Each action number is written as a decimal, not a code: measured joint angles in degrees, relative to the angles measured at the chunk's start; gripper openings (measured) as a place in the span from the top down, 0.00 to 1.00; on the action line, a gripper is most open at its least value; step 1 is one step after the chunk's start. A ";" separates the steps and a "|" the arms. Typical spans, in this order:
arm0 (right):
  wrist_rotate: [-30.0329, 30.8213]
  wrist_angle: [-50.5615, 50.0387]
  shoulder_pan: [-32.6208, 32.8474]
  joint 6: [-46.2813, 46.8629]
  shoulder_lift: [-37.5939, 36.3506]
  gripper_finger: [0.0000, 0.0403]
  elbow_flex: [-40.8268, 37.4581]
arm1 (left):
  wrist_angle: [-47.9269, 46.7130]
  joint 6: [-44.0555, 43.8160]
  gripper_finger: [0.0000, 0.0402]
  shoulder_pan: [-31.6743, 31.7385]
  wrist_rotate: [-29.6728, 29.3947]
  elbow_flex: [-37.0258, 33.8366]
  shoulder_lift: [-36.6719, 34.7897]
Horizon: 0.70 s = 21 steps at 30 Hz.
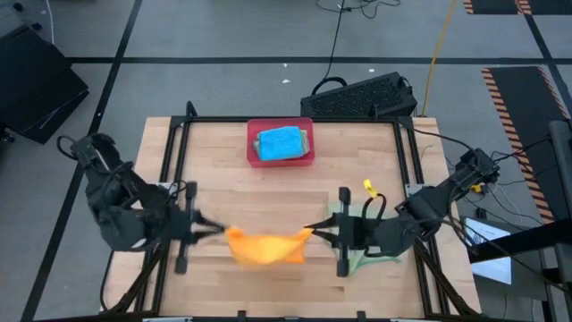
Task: Fold microfiber towels
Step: Fold the yellow towel
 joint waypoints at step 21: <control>2.32 -7.18 -21.32 14.81 0.15 0.99 -23.96 | -5.12 -10.10 0.98 29.61 13.45 -28.86 1.40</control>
